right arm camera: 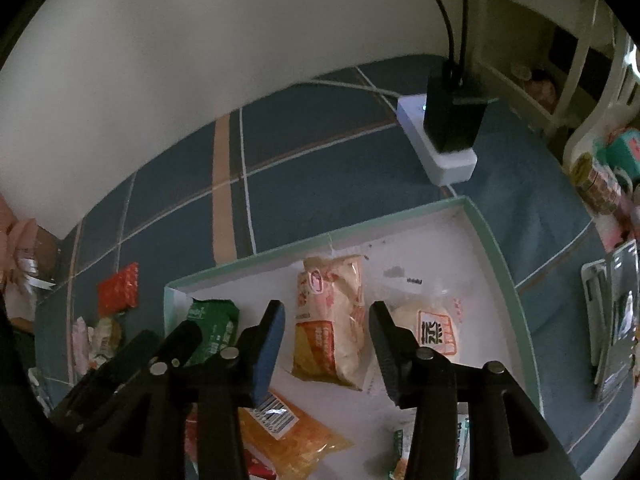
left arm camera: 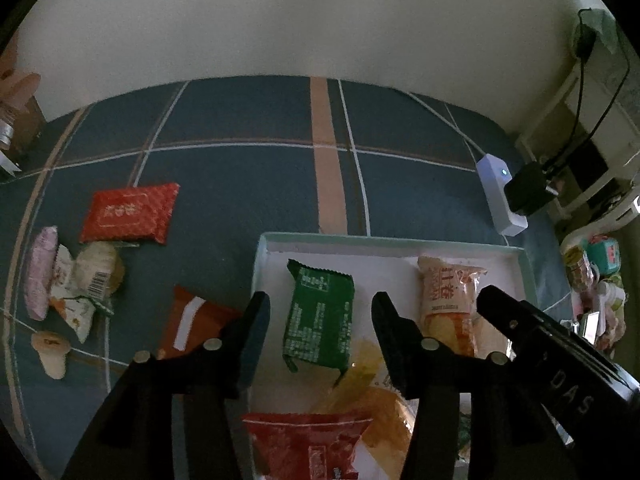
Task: Organize snacks
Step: 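Carry the green box and cream bread bag into the tray and open both tools, then move both tools back to the pile toward the red box and cup cake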
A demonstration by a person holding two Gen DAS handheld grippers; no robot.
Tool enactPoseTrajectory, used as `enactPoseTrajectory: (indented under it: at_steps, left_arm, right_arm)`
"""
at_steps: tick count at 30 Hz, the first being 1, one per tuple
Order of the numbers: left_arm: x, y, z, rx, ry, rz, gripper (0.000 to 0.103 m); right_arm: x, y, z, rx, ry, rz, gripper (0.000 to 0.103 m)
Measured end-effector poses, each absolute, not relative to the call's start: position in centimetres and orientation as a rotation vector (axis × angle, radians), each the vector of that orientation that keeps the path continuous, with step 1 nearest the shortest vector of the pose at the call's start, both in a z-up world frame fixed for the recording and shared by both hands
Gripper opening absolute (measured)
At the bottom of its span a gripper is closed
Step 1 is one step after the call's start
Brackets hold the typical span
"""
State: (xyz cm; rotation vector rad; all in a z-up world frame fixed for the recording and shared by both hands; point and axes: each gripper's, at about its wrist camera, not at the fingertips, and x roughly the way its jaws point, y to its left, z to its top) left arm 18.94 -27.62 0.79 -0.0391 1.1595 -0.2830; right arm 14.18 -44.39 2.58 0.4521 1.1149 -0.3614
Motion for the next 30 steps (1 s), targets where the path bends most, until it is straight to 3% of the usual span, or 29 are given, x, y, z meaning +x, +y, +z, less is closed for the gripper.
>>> enactPoseTrajectory:
  at_steps: [4, 8, 11, 13, 25, 30]
  left_arm:
    - [19.3, -26.5, 1.4, -0.021, 1.159, -0.215, 0.064]
    - [20.0, -24.5, 1.7, -0.019, 1.153, -0.124, 0.085]
    - [20.5, -22.7, 1.7, -0.030, 1.157, -0.058, 0.088]
    - [20.6, -21.9, 1.6, -0.029, 1.161, -0.030, 0.096]
    - [21.2, -16.3, 2.3, -0.079, 1.149, 0.123, 0.102]
    - [21.4, -13.9, 2.7, -0.093, 1.149, 0.158, 0.102]
  right_arm:
    - [14.1, -44.0, 3.5, 0.430, 1.099, -0.351, 0.055]
    - [14.2, -43.6, 3.8, 0.404, 1.098, -0.357, 0.068]
    - [14.3, -43.4, 3.9, 0.400, 1.099, -0.352, 0.077]
    - [14.4, -43.3, 3.9, 0.390, 1.101, -0.352, 0.079]
    - [15.3, -40.8, 4.3, 0.332, 1.101, -0.338, 0.101]
    - [15.8, -39.3, 4.6, 0.315, 1.100, -0.326, 0.101]
